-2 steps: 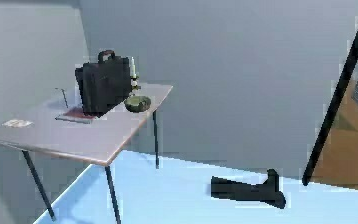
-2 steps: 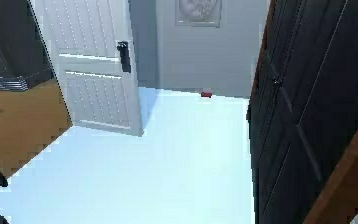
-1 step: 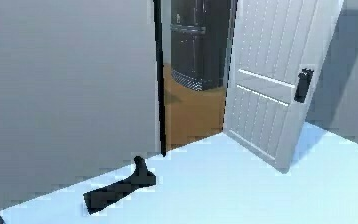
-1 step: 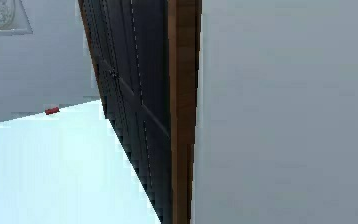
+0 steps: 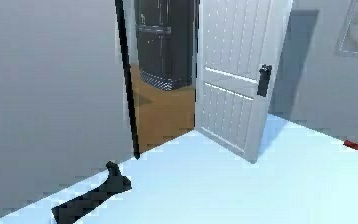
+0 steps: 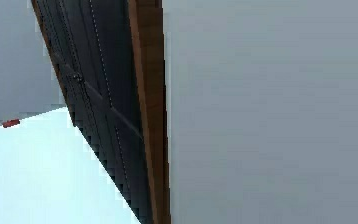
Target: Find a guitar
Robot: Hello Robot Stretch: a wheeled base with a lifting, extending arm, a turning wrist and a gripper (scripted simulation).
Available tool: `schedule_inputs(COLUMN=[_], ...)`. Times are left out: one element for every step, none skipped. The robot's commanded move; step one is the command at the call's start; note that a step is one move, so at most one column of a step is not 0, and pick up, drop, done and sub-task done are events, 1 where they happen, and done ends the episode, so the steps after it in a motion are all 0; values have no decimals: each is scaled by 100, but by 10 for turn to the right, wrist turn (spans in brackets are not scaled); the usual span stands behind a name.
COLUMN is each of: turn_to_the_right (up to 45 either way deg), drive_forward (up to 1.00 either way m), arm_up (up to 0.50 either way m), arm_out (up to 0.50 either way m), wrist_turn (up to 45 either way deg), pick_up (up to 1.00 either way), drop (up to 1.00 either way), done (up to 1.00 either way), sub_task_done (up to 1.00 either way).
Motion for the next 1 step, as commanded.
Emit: schedule_inputs(turn_to_the_right=[0], drive_forward=[100], arm_up=[0], arm_out=[0], wrist_turn=[0], pick_up=[0], drop=[0], done=[0], sub_task_done=[0])
